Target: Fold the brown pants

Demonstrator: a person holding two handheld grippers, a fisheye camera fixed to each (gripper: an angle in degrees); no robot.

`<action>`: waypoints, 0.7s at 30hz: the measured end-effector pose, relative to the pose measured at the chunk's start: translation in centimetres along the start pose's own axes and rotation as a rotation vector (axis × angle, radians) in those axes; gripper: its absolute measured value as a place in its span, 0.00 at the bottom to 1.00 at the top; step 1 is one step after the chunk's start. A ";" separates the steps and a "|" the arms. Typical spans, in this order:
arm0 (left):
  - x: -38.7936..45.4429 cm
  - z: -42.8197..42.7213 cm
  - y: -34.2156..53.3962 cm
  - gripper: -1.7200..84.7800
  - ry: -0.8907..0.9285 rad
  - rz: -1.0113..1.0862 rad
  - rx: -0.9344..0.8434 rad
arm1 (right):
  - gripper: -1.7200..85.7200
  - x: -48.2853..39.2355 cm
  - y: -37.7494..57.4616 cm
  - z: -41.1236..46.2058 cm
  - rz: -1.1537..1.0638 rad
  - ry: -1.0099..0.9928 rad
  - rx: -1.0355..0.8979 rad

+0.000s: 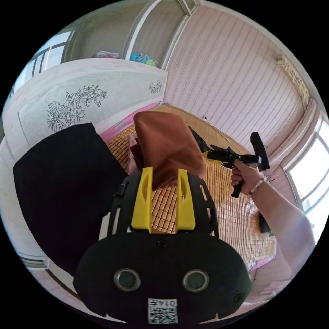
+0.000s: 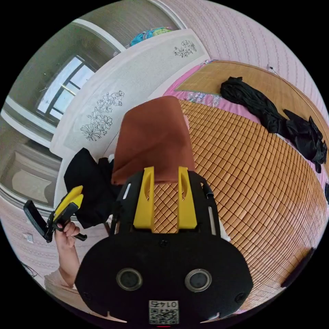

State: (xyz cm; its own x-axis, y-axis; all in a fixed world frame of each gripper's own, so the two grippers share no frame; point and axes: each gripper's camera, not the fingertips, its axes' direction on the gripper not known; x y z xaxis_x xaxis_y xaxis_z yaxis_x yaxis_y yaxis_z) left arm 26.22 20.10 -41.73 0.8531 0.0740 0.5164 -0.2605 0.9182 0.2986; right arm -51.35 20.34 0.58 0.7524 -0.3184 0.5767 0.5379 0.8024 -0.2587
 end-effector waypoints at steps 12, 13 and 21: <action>14.5 -0.1 12.7 0.15 -0.060 0.406 0.025 | 0.13 2.6 20.6 -1.6 -0.200 -0.153 -0.092; 16.1 -0.8 13.8 0.15 -0.040 0.425 0.042 | 0.13 3.0 23.7 -3.1 -0.198 -0.113 -0.089; 27.3 -3.4 22.4 0.15 0.060 0.551 0.099 | 0.15 5.5 40.3 -12.9 -0.105 0.231 0.013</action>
State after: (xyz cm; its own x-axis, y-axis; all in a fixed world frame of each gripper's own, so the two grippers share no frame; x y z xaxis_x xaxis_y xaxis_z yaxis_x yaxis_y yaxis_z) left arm 45.17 43.97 -23.65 0.6024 0.5568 0.5720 -0.7136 0.6967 0.0733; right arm -20.62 44.43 -16.72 0.7603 -0.5064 0.4068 0.6140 0.7646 -0.1957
